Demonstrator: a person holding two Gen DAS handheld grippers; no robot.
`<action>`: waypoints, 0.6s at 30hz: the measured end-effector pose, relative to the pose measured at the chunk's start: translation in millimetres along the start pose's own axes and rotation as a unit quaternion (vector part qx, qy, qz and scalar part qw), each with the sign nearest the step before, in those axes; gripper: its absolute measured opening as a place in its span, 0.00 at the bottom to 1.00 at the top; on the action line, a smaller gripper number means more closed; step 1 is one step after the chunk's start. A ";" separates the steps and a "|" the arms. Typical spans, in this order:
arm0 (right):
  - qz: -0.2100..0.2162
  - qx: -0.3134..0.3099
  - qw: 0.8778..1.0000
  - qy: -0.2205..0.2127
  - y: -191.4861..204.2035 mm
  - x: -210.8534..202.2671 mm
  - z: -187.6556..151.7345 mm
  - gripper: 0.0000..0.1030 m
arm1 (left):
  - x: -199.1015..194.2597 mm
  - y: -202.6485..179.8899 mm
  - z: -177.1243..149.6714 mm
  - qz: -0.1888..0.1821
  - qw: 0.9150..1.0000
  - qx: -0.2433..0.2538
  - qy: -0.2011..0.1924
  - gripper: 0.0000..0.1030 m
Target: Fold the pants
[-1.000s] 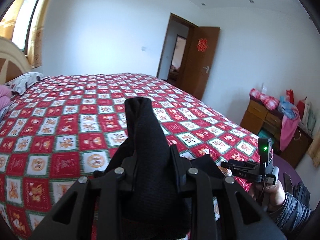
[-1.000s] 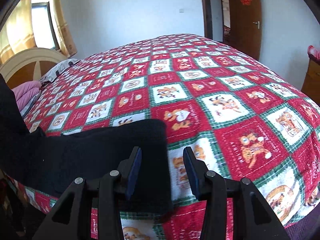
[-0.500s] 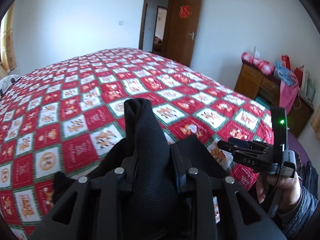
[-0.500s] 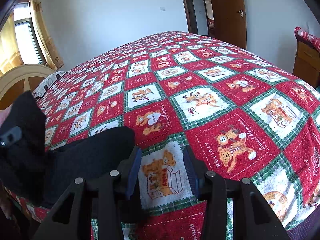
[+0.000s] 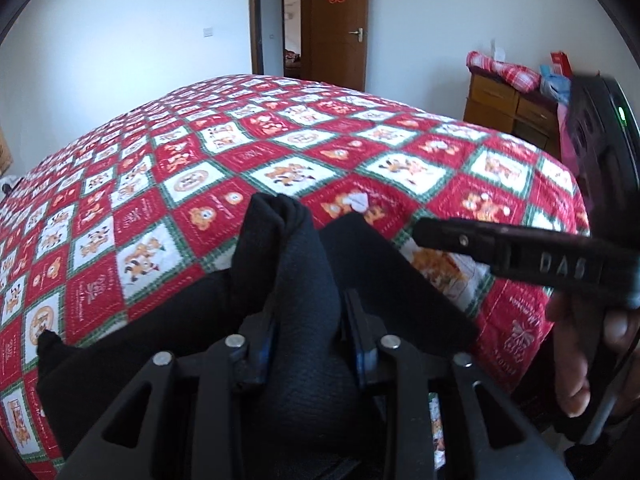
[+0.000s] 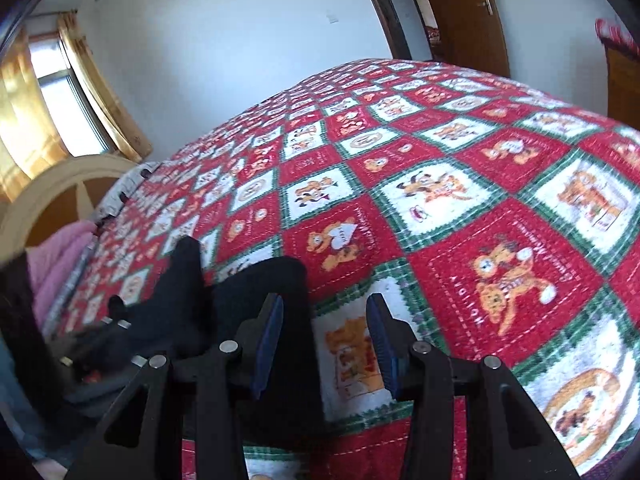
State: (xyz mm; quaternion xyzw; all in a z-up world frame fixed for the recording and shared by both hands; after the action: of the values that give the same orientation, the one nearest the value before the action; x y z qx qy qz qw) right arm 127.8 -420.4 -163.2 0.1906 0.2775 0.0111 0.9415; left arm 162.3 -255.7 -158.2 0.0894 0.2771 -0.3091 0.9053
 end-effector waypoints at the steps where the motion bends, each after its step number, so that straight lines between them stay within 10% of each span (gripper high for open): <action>1: 0.005 0.006 1.000 0.003 -1.5 1.0 -0.3 0.44 | -1.5 -2.6 -1.3 -0.007 1.000 0.002 -0.003 0.35; 18: 0.166 0.113 0.978 0.055 6.9 13.4 -10.9 0.57 | -72.5 -9.2 -5.3 -0.032 0.991 0.079 -0.099 0.81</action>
State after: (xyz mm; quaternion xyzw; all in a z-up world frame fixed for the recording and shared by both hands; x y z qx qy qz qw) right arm 134.0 -408.5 -176.0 0.3381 0.2930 0.1466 0.8822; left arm 106.7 -224.3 -122.1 0.1206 0.1633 -0.3664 0.9080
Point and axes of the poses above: each gripper's, at about its wrist camera, not at the fingertips, and x roughly the way its jaws point, y to its left, z to its top, the point moved 2 cm from there along x, roughly the way its jaws point, and after that the axes turned 9 degrees about -y, right-handed, at the moved point
